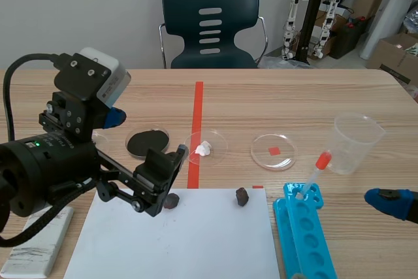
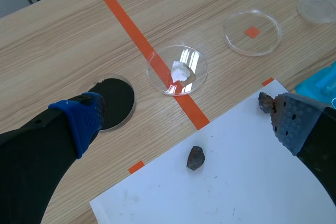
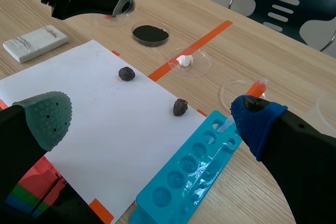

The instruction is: Return to the home posture

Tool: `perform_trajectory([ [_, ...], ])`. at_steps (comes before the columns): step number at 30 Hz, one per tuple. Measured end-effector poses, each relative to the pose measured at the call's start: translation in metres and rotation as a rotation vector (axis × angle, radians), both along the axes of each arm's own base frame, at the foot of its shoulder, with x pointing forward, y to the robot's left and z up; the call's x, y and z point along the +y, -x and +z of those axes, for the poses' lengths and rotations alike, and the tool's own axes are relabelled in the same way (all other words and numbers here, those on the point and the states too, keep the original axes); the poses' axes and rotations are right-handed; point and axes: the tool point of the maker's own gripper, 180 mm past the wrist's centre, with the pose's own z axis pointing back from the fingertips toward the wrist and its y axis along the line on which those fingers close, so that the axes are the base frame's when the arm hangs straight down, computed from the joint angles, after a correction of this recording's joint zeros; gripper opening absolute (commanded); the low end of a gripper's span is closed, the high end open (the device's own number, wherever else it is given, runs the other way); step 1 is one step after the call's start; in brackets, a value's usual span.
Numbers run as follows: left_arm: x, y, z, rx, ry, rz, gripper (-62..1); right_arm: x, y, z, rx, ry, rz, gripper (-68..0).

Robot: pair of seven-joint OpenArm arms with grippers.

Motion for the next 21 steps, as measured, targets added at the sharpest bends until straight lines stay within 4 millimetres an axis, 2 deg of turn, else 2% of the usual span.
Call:
perform_trajectory([
  [15, -0.009, 0.005, 0.001, -0.001, 0.006, -0.059, 1.4, 0.000, 0.000, 0.000, 0.000, 0.000, 0.000, -3.7],
  [21, -0.021, 0.007, 0.018, -0.105, 0.100, -0.116, 1.4, 0.000, 0.000, 0.000, 0.000, 0.001, 0.000, -3.7],
])
